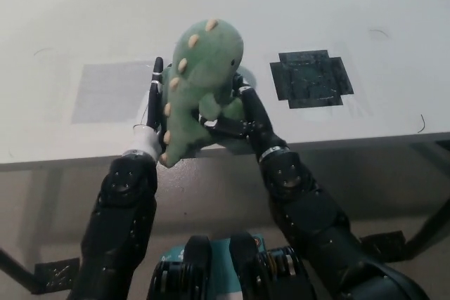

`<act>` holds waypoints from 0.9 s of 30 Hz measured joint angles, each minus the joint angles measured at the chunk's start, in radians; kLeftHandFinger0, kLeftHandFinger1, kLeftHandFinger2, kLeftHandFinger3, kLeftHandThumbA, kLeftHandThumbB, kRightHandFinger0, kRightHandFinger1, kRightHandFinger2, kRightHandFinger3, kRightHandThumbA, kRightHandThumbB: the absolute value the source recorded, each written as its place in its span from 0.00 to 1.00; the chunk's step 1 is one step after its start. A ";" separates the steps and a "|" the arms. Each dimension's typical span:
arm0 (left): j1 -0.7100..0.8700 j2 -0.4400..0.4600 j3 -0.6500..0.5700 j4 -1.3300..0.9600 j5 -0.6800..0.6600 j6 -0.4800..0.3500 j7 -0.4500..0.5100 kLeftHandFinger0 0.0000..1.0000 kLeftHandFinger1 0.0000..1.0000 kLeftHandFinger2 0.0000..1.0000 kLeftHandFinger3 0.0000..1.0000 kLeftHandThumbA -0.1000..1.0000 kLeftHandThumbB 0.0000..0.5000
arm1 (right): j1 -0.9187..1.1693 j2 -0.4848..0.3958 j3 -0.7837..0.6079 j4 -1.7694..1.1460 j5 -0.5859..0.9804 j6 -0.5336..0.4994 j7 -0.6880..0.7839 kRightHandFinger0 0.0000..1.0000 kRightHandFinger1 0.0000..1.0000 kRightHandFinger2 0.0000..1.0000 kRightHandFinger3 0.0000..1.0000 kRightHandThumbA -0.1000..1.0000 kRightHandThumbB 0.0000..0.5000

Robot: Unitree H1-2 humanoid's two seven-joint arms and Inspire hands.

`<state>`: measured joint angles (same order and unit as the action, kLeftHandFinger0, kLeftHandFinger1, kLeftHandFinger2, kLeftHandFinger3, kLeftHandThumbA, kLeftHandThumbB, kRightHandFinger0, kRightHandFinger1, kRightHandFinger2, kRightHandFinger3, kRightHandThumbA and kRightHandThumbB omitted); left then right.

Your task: Use both hands to pick up a dinasour on the right side and move it to the left side

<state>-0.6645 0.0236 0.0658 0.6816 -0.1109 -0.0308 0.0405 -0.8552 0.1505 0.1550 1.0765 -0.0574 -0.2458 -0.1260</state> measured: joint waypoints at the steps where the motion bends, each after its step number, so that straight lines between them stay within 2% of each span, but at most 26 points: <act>1: 0.009 0.002 0.001 -0.014 -0.001 0.003 0.000 1.00 1.00 1.00 1.00 1.00 0.69 | -0.001 0.000 0.006 0.000 -0.002 0.000 0.000 1.00 1.00 1.00 1.00 1.00 0.00; 6: 0.055 0.008 0.005 -0.089 -0.002 0.022 0.004 1.00 1.00 1.00 1.00 1.00 0.62 | -0.003 0.007 0.036 0.000 -0.007 0.000 0.002 1.00 1.00 1.00 1.00 1.00 0.00; 7: 0.065 0.010 0.006 -0.101 -0.003 0.024 0.005 1.00 1.00 1.00 1.00 1.00 0.63 | -0.003 0.009 0.040 0.000 -0.008 0.000 0.002 1.00 1.00 1.00 1.00 1.00 0.02; 11: 0.106 0.023 0.016 -0.149 -0.013 0.023 0.001 1.00 1.00 1.00 1.00 1.00 0.62 | -0.006 0.032 0.055 0.007 -0.012 0.000 0.002 1.00 1.00 1.00 1.00 1.00 0.00; 18: 0.160 0.048 0.042 -0.215 -0.041 0.025 -0.017 1.00 1.00 1.00 1.00 1.00 0.50 | -0.010 0.062 0.090 0.012 -0.025 0.006 0.004 1.00 1.00 1.00 1.00 1.00 0.06; 22: 0.170 0.062 0.052 -0.228 -0.056 0.026 -0.028 1.00 1.00 1.00 1.00 1.00 0.48 | -0.030 0.075 0.091 0.039 -0.027 0.008 0.008 1.00 1.00 1.00 1.00 1.00 0.08; 23: 0.170 0.065 0.055 -0.229 -0.061 0.027 -0.030 1.00 1.00 1.00 1.00 1.00 0.47 | -0.037 0.079 0.091 0.048 -0.027 0.009 0.009 1.00 1.00 1.00 1.00 1.00 0.03; 27: 0.169 0.073 0.063 -0.231 -0.077 0.029 -0.037 1.00 1.00 1.00 1.00 1.00 0.47 | -0.058 0.087 0.094 0.071 -0.033 0.014 0.009 1.00 1.00 1.00 1.00 1.00 0.00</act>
<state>-0.4950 0.0969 0.1289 0.4510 -0.1877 -0.0018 0.0040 -0.9137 0.2379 0.2494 1.1472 -0.0902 -0.2319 -0.1174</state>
